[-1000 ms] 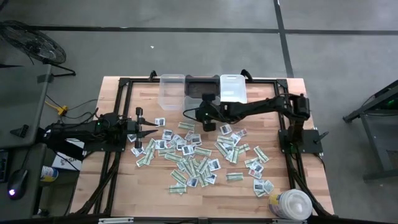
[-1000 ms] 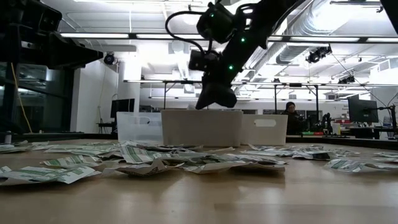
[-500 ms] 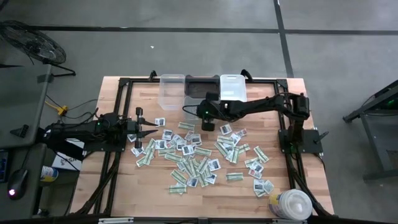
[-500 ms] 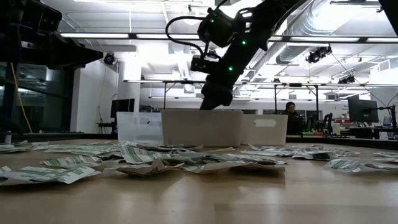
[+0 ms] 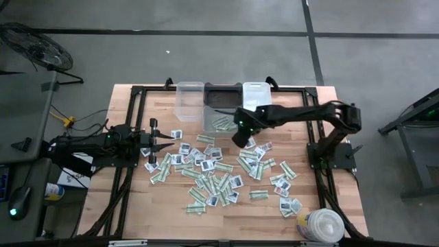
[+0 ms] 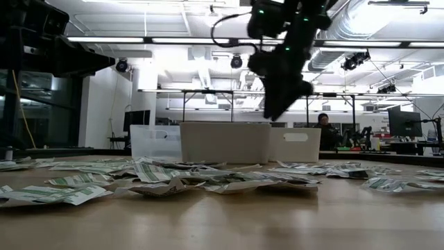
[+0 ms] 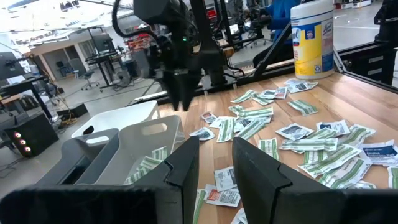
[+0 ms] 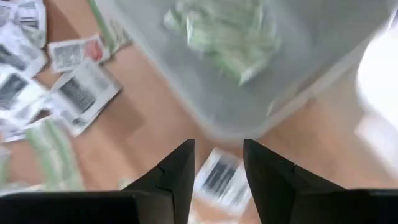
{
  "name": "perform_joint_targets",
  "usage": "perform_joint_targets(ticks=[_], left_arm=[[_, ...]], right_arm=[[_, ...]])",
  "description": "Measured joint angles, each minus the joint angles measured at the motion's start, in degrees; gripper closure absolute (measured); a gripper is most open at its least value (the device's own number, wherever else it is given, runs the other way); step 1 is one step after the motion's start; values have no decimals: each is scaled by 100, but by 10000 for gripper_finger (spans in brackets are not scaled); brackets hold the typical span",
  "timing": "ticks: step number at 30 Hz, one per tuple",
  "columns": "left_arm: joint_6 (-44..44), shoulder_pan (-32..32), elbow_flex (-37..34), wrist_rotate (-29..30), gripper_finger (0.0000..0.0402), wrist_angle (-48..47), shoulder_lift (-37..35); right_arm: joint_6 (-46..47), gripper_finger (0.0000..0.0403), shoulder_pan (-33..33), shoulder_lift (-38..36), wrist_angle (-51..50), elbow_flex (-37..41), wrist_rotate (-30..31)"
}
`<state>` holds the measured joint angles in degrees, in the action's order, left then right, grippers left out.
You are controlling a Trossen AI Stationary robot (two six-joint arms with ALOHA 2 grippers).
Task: Pick & Place First Aid Supplies
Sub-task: Put the bandage pack into the gray bin
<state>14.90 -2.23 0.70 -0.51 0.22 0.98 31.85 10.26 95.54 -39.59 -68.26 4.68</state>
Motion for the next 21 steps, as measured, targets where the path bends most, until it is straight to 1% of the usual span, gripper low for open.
perform_joint_targets(ticks=[2, 5, 8, 11, 14, 18, 21], left_arm=[[1, -1, 1, 0, 305, -1, 0], [2, -1, -1, 0, 305, -1, 1], [1, 0, 0, 0, 305, 1, -1], [1, 0, 1, 0, 305, 0, 0], [0, 1, -1, 0, 305, 1, 1], [2, -1, 1, 0, 305, 1, 1], [2, 0, 0, 0, 305, 1, 0]], right_arm=[[575, 272, -7, -210, 213, 374, -220], [1289, 272, -82, -610, 799, 1124, -468], [1991, 272, -253, -1074, 1422, 1895, -547], [2583, 272, -479, -1508, 1770, 2507, -375], [3138, 272, -675, -1813, 1899, 2988, -196], [3772, 272, -939, -2054, 2195, 3458, -146], [4278, 272, -1141, -2109, 2401, 3671, -60]])
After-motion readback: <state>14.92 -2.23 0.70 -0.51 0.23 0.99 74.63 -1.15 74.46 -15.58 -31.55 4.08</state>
